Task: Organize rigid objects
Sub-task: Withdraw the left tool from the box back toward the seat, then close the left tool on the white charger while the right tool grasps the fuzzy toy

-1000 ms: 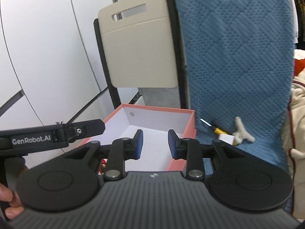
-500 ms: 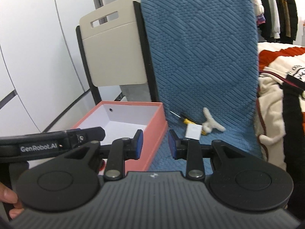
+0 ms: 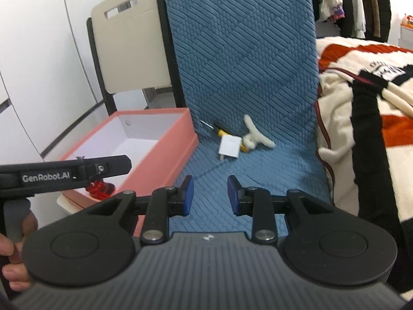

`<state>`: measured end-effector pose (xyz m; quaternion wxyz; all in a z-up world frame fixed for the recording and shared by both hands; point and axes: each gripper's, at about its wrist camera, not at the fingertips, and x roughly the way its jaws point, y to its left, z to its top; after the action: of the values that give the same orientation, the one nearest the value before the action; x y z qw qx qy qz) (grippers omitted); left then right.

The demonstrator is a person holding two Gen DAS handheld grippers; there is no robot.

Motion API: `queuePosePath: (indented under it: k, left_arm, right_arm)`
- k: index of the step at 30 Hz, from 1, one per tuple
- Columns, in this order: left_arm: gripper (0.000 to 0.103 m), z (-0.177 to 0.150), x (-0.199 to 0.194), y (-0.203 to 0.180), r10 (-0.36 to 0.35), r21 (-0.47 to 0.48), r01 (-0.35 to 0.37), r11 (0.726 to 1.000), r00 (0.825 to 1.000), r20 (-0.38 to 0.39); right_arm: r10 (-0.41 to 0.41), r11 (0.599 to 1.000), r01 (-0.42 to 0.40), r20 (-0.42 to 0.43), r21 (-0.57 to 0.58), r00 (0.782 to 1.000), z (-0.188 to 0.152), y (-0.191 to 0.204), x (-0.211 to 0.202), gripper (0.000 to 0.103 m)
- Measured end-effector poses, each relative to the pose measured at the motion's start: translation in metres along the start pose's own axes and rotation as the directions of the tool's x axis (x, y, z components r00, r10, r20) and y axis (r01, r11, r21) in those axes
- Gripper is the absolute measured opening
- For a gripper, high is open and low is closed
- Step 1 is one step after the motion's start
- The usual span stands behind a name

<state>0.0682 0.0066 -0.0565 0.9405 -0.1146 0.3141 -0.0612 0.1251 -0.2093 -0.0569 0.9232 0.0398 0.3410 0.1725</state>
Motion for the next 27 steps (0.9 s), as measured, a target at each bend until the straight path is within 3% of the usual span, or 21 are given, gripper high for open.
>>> queuePosePath:
  k: [12,27]
  left_arm:
    - [0.065,-0.024,0.019,-0.019,0.033,0.030,-0.032,0.999,0.999,-0.036]
    - [0.065,-0.006,0.066,-0.015,0.039,0.071,-0.036,0.997,0.999,-0.036]
  right_arm:
    - [-0.020,1.000,0.020,0.002,-0.002,1.000,-0.019,-0.030,0.001,0.032]
    - [-0.056,0.998,0.055,0.020,0.030,0.998,-0.013,-0.044,0.038,0.032]
